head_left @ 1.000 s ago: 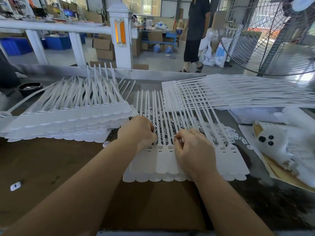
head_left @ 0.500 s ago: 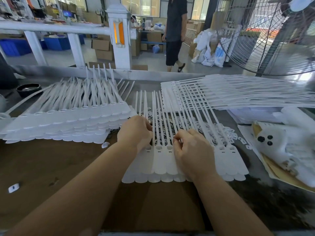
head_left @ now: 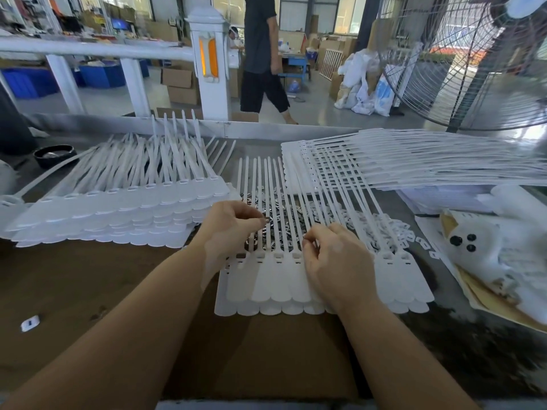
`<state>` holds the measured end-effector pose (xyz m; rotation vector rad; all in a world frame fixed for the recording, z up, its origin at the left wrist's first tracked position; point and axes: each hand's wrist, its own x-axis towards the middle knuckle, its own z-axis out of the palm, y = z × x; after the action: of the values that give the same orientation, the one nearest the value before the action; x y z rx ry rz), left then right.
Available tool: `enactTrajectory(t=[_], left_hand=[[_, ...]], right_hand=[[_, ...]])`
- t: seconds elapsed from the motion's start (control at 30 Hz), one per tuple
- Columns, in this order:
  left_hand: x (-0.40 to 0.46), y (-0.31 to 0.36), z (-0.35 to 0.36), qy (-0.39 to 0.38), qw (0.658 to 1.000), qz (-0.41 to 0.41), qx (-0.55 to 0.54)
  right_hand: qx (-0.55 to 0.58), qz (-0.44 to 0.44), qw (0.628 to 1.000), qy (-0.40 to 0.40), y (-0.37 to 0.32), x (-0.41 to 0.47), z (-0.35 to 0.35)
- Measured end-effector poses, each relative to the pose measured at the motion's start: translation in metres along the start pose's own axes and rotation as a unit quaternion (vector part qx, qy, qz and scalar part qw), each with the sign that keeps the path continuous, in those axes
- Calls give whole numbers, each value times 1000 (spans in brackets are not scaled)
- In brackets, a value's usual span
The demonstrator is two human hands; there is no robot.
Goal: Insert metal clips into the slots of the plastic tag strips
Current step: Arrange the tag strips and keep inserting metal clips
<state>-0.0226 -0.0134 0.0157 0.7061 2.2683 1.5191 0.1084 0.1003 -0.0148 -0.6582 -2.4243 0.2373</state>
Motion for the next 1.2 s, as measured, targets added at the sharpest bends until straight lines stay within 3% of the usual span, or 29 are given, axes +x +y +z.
enactTrajectory(t=[0.33, 0.6, 1.03, 1.2], left_hand=[[-7, 6, -5, -65, 998, -7, 10], [-20, 5, -13, -44, 998, -8, 48], [-25, 1, -12, -20, 1000, 1, 1], [-26, 4, -10, -21, 999, 18, -16]], right_hand=[[-7, -1, 1000, 2, 0, 0, 0], [-7, -5, 1000, 1, 0, 0, 0], [-3, -13, 1000, 10, -1, -1, -1], [42, -62, 995, 65, -1, -1, -4]])
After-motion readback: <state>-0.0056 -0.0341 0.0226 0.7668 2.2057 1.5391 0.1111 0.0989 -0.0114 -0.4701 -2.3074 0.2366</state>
